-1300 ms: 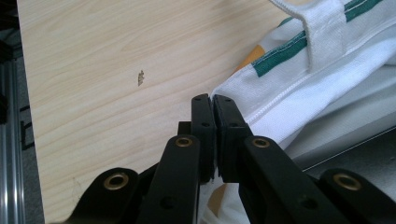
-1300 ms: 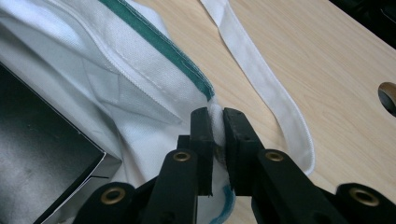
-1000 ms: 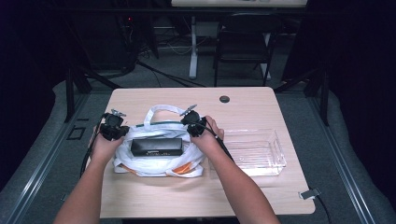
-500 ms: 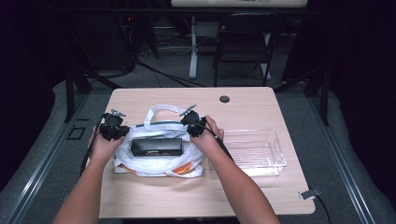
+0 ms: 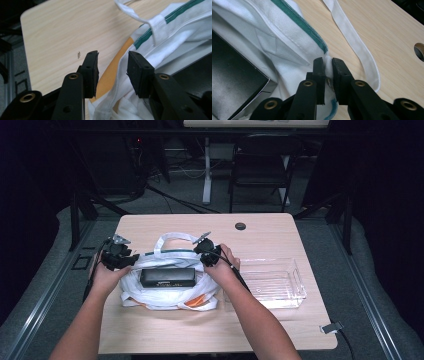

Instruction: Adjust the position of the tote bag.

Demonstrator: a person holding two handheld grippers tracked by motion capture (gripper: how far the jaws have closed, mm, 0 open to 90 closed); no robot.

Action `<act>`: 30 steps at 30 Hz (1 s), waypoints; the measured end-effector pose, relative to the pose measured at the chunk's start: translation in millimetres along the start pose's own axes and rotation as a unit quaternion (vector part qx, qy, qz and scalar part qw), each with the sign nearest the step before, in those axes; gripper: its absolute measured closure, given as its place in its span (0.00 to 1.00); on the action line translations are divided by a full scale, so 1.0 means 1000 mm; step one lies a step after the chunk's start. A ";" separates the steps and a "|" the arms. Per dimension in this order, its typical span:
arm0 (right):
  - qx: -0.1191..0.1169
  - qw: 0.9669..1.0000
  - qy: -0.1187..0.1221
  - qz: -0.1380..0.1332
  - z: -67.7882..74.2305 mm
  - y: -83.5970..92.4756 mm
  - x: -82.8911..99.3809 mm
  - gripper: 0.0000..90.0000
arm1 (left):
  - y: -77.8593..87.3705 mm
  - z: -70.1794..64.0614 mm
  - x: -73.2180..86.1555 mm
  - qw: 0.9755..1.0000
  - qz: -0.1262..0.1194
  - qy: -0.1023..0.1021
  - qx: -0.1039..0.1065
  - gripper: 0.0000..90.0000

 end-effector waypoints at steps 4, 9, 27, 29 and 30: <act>-0.001 1.000 0.003 -0.002 -0.001 0.004 -0.001 0.88 | 0.016 -0.004 -0.005 1.000 -0.026 -0.013 0.011 0.63; -0.002 1.000 -0.002 -0.014 -0.001 0.008 0.000 0.84 | 0.028 -0.009 -0.006 0.999 -0.024 -0.032 0.017 0.63; -0.026 0.995 0.010 -0.100 0.008 0.060 0.001 0.55 | 0.038 -0.028 -0.005 0.997 -0.022 -0.061 0.033 0.55; -0.031 0.994 0.011 -0.103 0.011 0.064 0.002 0.53 | 0.038 -0.029 -0.005 0.997 -0.020 -0.061 0.034 0.54; -0.034 0.994 0.012 -0.104 0.012 0.065 0.002 0.53 | 0.037 -0.030 -0.005 0.997 -0.022 -0.061 0.032 0.54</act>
Point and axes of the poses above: each handheld gripper's, and its own axes: y roughly backward along the jaws, x roughly out of its underside, z roughly to its left, the point moved 1 cm from there along -y, roughly forward along the jaws, and after that the axes turned 11 degrees about y, right-handed, at the moved point
